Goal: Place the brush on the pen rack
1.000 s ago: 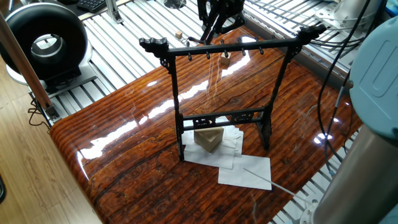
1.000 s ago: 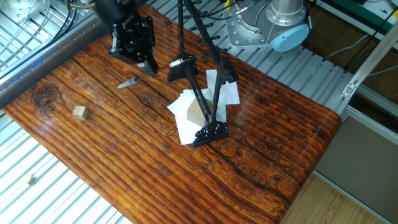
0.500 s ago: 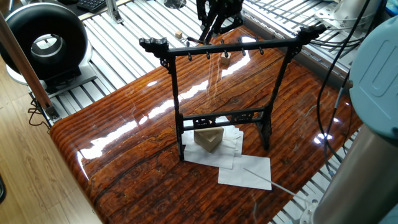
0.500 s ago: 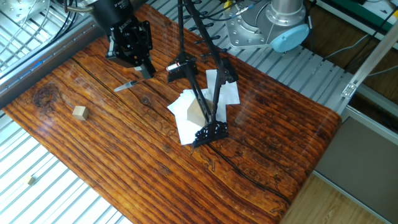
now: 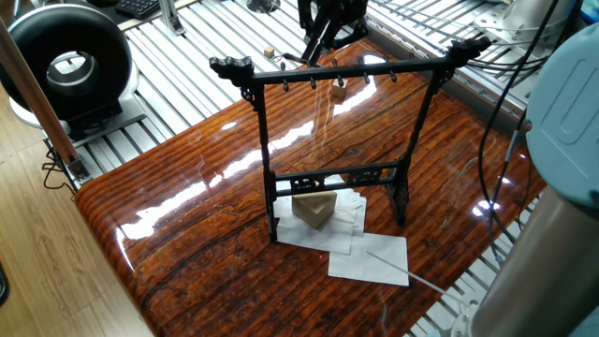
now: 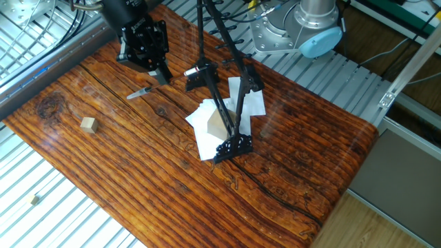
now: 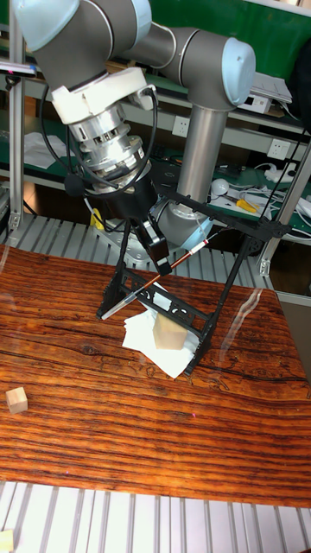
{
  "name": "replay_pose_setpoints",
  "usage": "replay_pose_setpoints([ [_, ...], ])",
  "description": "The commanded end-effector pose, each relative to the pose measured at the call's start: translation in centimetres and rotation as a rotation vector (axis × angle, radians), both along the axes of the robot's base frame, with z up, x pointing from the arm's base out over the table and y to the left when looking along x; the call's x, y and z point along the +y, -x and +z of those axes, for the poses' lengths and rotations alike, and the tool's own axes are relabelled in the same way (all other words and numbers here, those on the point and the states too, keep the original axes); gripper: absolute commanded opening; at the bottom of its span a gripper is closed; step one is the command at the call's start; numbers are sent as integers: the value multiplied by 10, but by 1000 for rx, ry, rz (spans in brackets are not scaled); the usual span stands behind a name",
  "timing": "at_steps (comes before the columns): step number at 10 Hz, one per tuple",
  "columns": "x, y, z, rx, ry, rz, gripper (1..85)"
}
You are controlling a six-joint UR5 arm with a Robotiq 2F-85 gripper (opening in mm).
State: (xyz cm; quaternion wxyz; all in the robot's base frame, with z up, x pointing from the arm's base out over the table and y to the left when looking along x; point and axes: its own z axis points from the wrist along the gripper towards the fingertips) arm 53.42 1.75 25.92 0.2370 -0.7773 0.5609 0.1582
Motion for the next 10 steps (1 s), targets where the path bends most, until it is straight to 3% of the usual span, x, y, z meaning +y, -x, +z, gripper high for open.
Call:
replay_pose_setpoints([
  [1,3,2,5,-7,-10,-6,10],
  [10,5,2,2,-23,-26,-9,10],
])
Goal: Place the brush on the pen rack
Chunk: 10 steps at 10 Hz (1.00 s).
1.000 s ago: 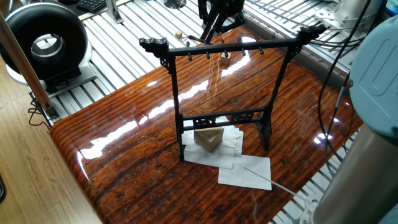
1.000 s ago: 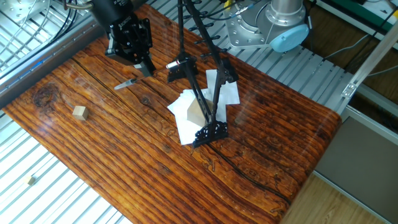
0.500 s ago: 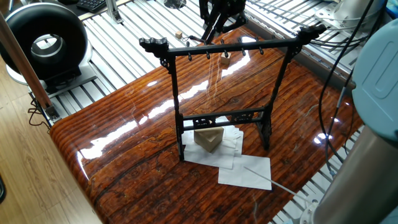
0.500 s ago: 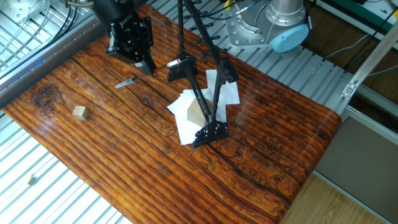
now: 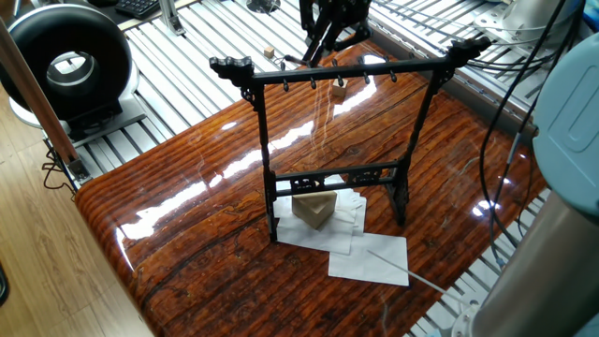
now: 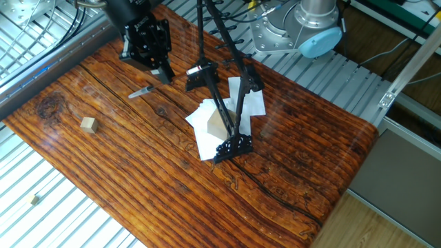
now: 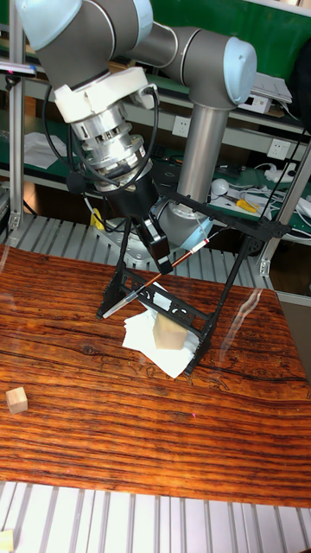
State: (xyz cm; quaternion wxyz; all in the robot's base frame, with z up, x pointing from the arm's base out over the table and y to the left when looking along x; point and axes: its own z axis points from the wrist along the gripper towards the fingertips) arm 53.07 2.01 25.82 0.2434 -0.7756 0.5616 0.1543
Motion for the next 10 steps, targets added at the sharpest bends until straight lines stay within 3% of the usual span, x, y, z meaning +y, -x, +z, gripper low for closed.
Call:
replay_pose_setpoints([
  [1,3,-1,3,-13,-23,-2,10],
  [7,3,0,3,-24,-25,-9,10],
  [10,1,-7,1,-54,-18,-13,10],
])
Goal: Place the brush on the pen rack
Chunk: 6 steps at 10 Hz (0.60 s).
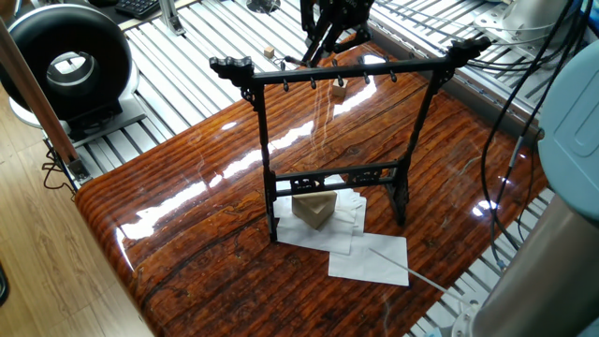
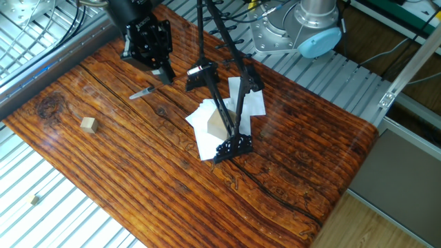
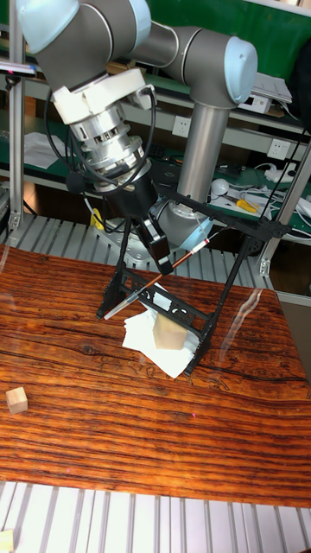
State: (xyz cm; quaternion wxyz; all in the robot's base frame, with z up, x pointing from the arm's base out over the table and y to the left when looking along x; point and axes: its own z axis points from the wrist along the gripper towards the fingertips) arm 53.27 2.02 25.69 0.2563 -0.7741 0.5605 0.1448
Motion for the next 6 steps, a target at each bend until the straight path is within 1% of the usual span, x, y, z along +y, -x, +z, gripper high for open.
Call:
replay_pose_setpoints([
  [1,1,-6,3,-27,-12,-6,10],
  [2,2,-6,3,-31,-13,-5,10],
  [4,2,-3,5,-15,-22,-9,10],
  [6,0,0,9,-9,-22,-7,10],
])
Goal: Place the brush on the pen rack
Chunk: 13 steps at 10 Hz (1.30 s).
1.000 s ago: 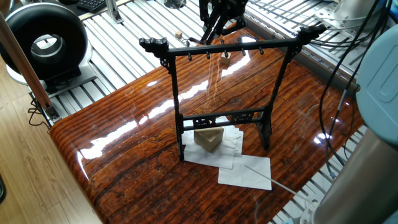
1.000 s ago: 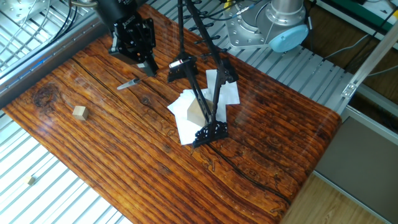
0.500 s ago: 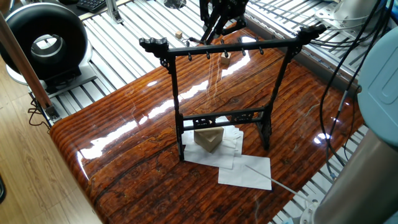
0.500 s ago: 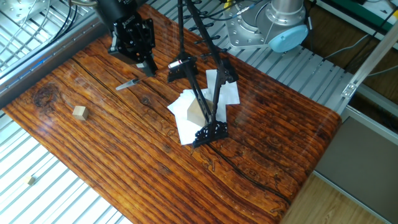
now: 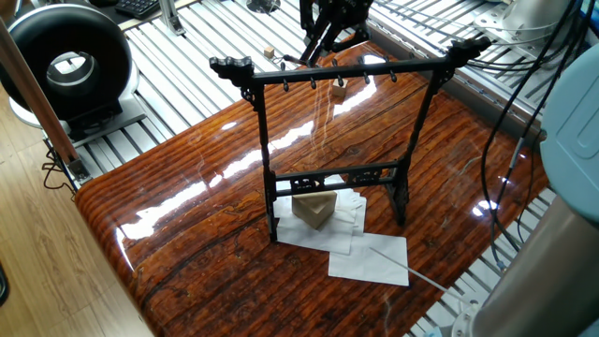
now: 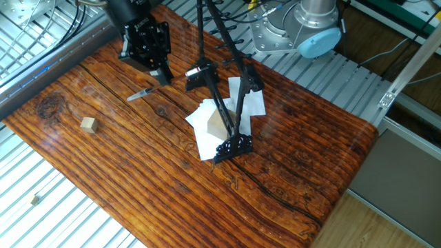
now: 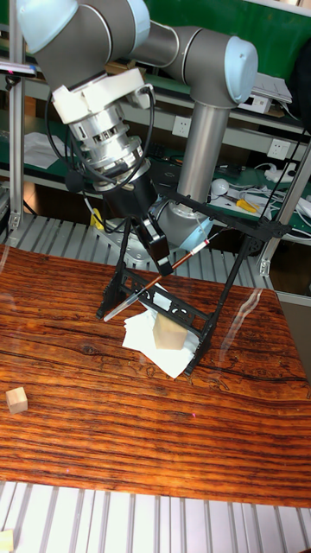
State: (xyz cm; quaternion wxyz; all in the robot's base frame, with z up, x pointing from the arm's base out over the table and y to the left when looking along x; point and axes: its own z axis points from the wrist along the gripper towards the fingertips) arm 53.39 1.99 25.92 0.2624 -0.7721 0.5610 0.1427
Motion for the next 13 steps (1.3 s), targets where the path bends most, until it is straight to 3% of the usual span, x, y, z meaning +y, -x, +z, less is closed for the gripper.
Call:
replay_pose_setpoints([
  [1,0,2,8,0,-15,-1,10],
  [10,3,-9,8,-64,-19,-3,10],
  [13,3,-9,7,-65,-23,-10,10],
])
